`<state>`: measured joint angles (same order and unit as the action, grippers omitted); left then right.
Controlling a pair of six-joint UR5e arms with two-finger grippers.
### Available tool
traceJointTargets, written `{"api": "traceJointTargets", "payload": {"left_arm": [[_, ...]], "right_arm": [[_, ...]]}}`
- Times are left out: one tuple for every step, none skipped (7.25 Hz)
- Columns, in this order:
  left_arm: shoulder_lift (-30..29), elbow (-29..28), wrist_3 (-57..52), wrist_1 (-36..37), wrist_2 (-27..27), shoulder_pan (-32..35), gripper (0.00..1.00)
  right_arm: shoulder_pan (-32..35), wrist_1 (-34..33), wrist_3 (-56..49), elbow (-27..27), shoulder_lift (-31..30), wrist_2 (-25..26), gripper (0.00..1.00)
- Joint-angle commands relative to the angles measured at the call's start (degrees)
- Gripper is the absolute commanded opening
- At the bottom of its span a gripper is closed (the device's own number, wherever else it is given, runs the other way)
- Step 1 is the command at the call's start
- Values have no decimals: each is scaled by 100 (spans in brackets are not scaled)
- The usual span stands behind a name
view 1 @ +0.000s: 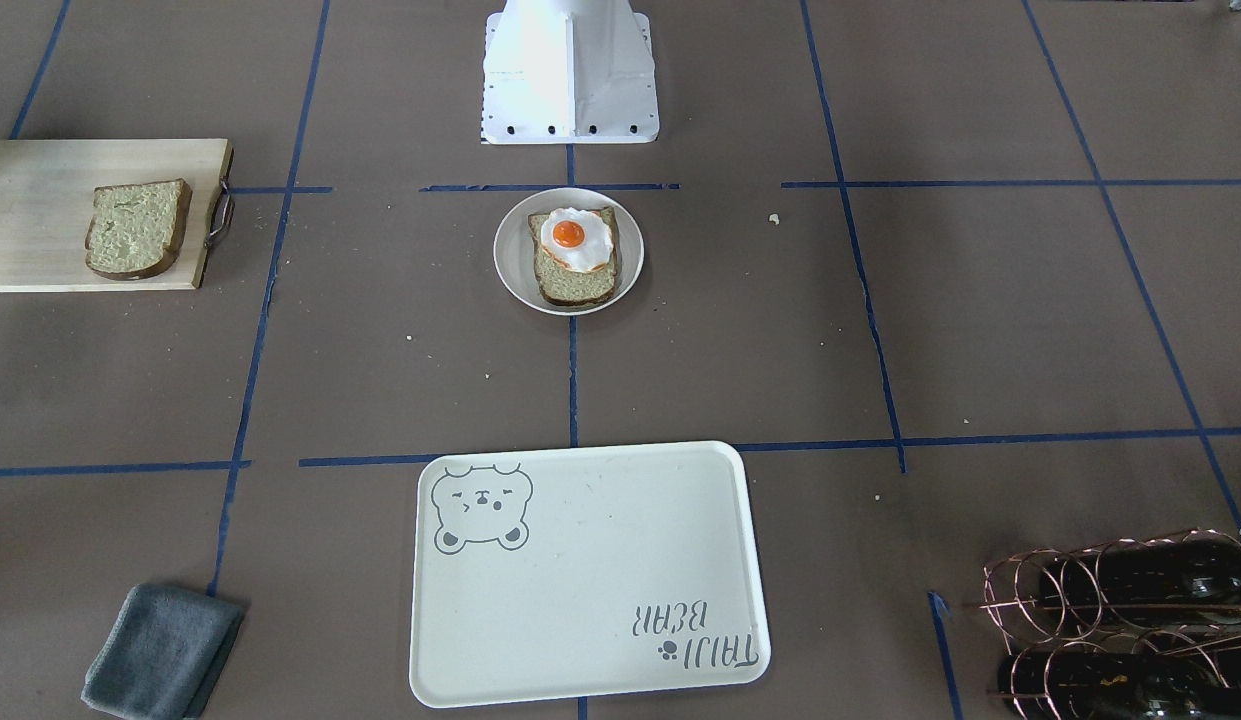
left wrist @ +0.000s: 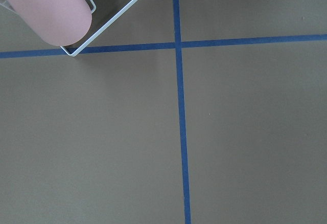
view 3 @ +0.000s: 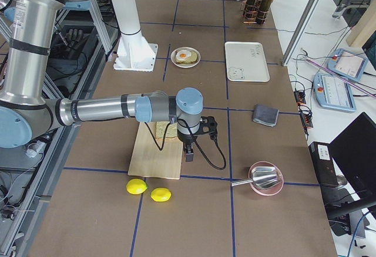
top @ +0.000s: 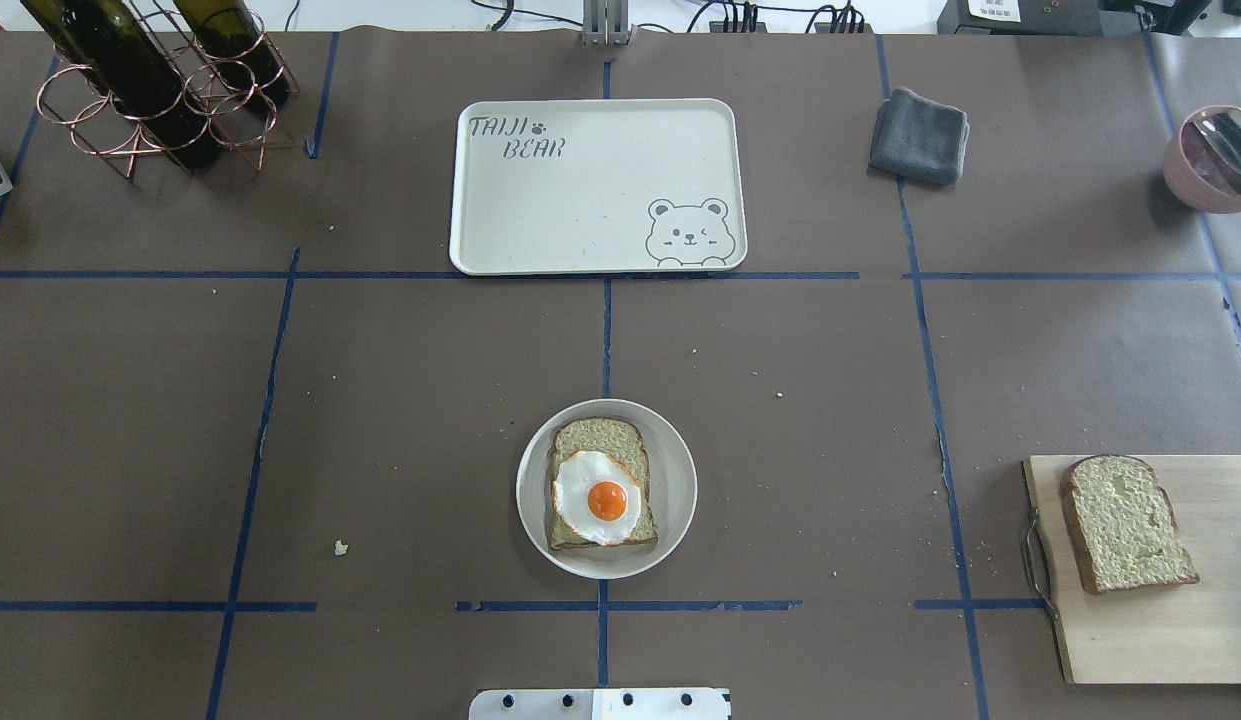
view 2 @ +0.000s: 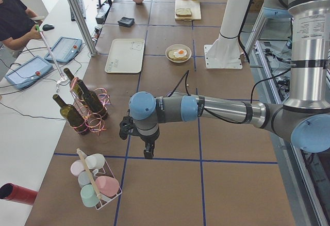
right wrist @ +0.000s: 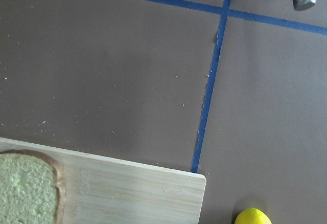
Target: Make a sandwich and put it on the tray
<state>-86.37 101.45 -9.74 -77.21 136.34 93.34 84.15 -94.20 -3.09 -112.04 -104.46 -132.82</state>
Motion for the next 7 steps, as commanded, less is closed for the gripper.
{"api": "traceJointTargets", "payload": {"left_arm": [[41, 102, -19, -22, -45, 9, 100], [24, 147, -19, -31, -46, 18, 100], [24, 217, 50, -23, -54, 9, 100], [32, 348, 60, -14, -2, 18, 100], [67, 349, 51, -14, -2, 9, 100], [33, 323, 60, -40, 16, 9, 100], [24, 279, 60, -58, 25, 0, 100]], "right_arm": [[-4, 33, 2, -28, -30, -68, 100], [-4, 51, 10, -54, -48, -156, 100], [-4, 51, 71, -72, -57, -200, 100], [-4, 42, 81, -72, -40, -218, 100], [-21, 25, 89, -64, 30, -227, 100], [-30, 16, 90, -55, 83, -349, 100], [-30, 59, 90, -29, 57, -541, 100]]}}
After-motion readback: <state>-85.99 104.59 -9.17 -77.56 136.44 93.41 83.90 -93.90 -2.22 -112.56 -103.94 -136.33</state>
